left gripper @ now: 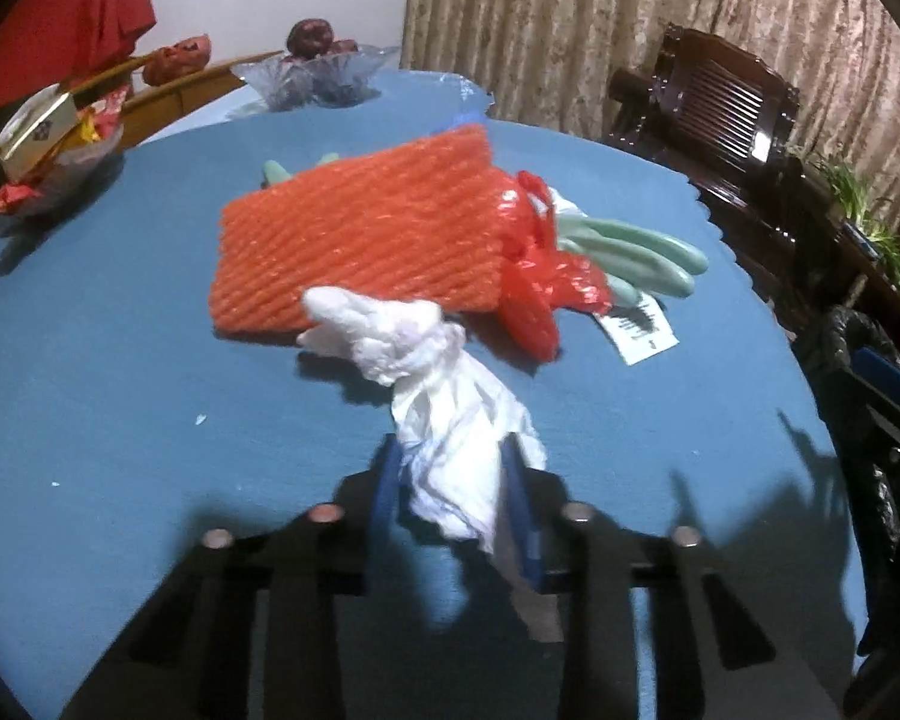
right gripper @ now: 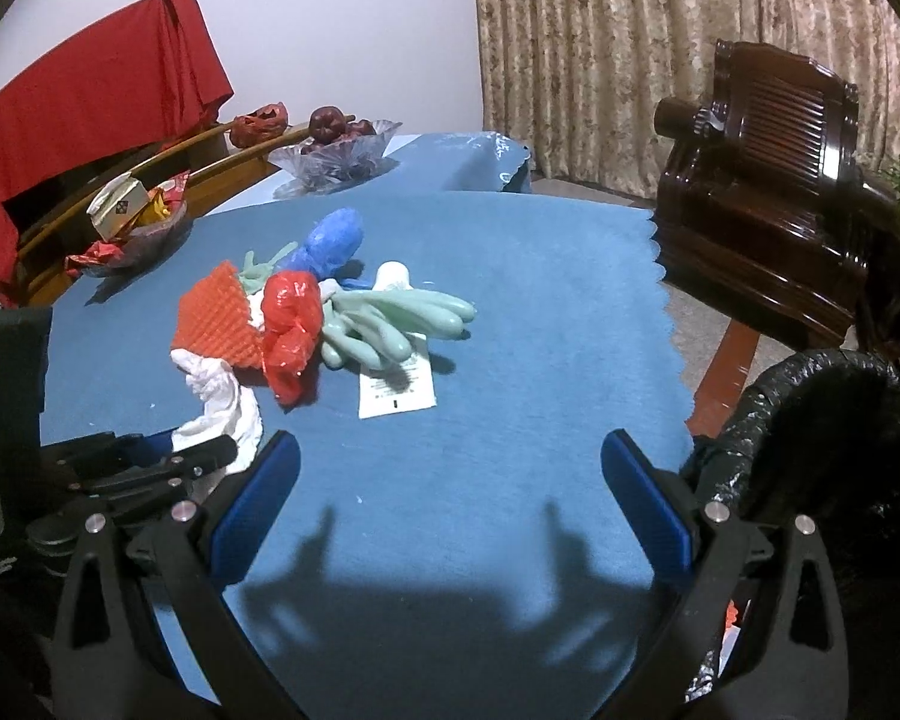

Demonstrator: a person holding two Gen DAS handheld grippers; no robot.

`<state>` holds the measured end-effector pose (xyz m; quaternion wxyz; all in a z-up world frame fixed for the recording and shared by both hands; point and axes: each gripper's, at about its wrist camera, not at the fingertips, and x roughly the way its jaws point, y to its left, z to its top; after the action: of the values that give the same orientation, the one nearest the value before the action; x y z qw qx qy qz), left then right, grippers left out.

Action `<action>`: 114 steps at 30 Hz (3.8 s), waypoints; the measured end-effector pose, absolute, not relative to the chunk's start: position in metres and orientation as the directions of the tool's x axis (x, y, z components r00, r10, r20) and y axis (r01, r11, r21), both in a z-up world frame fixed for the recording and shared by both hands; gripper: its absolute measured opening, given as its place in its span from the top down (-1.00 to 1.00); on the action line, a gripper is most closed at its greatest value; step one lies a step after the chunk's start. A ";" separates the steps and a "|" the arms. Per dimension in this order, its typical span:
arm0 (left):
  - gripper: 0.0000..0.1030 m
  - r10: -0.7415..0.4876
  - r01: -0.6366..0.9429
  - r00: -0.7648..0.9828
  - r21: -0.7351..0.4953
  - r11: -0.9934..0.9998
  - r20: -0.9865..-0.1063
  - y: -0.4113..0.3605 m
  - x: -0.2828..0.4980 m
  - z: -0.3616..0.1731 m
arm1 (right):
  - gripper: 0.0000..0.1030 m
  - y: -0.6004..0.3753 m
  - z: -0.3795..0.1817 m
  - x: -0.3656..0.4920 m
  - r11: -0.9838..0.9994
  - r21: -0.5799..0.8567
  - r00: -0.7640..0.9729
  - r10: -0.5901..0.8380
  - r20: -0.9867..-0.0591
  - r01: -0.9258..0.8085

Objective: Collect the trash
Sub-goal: 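Grasp white tissue with left gripper while right gripper reaches red plastic bag, then lift red plastic bag with right gripper and carry it over the bin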

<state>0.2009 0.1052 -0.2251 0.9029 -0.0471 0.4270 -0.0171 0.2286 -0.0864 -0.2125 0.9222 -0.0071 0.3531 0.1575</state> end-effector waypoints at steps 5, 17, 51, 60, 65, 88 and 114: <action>0.83 -0.076 0.002 0.652 -0.098 0.995 -0.754 0.100 0.192 -0.218 | -0.89 -0.088 -0.209 0.225 0.950 0.098 0.705 0.287 -0.649 -0.296; 0.83 -0.062 0.022 0.710 -0.066 0.998 -0.701 0.110 0.154 -0.179 | -0.89 -0.076 -0.197 0.217 0.940 0.101 0.704 0.313 -0.638 -0.326; 0.83 0.054 -0.099 0.765 -0.034 0.994 -0.641 0.178 0.167 -0.170 | 0.10 0.034 -0.234 0.282 0.897 0.089 0.605 0.362 -0.709 -0.432; 0.83 0.053 -0.093 0.769 -0.029 0.995 -0.637 0.177 0.166 -0.170 | 0.76 0.041 -0.237 0.289 0.875 0.129 0.560 0.405 -0.723 -0.466; 0.83 0.048 -0.081 0.774 -0.024 0.996 -0.632 0.170 0.165 -0.166 | 0.80 0.031 -0.223 0.277 0.875 0.133 0.578 0.415 -0.703 -0.466; 0.83 -0.078 0.078 0.813 -0.025 0.997 -0.577 0.086 0.140 -0.114 | 0.81 -0.073 -0.138 0.197 0.915 0.161 0.690 0.386 -0.613 -0.369; 0.83 -0.297 0.333 0.787 -0.034 0.942 -0.540 -0.050 0.113 -0.085 | 0.81 -0.225 -0.106 0.122 0.986 0.123 0.788 0.166 -0.593 -0.115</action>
<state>0.1134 -0.0500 -0.0854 0.9448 0.0317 0.2803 -0.1668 0.1215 -0.2249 -0.1061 0.9445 0.0401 0.3173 0.0746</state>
